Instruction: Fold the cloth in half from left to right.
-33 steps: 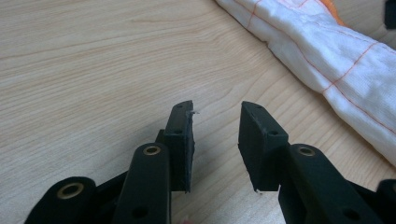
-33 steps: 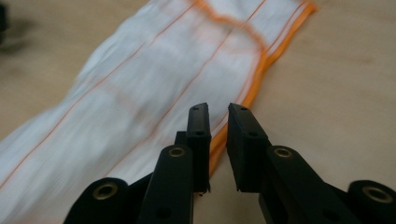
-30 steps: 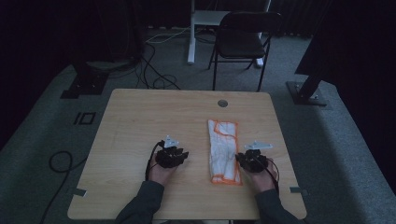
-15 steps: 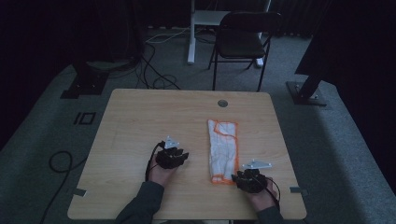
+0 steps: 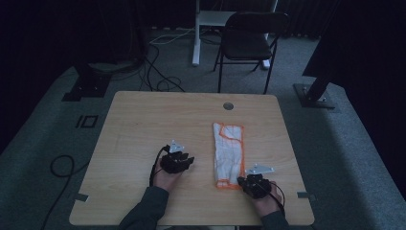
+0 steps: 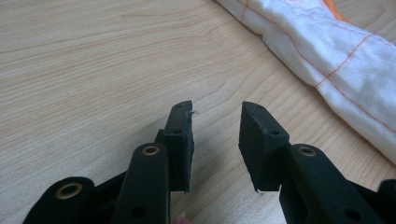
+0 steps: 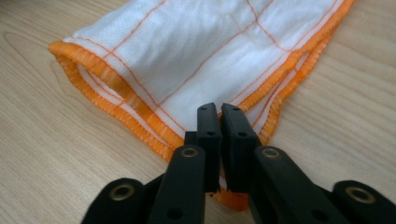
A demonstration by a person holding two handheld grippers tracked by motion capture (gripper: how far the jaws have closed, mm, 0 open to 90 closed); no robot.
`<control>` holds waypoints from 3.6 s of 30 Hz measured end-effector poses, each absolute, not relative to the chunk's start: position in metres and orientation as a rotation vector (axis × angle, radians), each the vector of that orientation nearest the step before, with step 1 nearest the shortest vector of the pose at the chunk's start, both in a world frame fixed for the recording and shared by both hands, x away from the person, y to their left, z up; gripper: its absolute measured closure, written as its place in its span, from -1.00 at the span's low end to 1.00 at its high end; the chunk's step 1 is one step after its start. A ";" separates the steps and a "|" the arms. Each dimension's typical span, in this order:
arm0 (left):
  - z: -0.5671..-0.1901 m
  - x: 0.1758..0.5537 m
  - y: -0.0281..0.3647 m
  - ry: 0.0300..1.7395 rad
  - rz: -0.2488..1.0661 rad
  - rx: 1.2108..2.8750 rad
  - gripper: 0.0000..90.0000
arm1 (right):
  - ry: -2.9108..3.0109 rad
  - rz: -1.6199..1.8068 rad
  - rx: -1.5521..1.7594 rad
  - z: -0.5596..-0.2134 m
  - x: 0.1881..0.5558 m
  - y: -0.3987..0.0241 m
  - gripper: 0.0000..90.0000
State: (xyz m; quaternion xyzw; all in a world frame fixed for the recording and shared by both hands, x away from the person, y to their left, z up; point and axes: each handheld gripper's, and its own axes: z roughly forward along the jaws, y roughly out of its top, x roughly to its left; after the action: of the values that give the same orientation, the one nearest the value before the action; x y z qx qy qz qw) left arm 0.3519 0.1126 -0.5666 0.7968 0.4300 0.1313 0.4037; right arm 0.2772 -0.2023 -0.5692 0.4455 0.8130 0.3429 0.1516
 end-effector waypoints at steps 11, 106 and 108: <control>-0.568 0.353 0.115 1.096 0.332 2.007 0.46 | 2.285 1.022 1.308 -0.558 0.269 -0.223 0.93; -0.570 0.352 0.113 1.095 0.326 2.009 0.45 | 2.227 0.885 0.978 -0.542 0.429 -0.167 -0.02; -0.569 0.352 0.114 1.093 0.325 2.011 0.45 | 2.236 0.854 0.974 -0.544 0.433 -0.165 0.11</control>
State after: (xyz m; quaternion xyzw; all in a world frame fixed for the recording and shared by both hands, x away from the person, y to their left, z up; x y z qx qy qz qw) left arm 0.3520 0.1139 -0.5690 0.7960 0.4328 0.1287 0.4032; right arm 0.4334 -0.1654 -0.5441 0.3623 0.8319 0.3179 0.2750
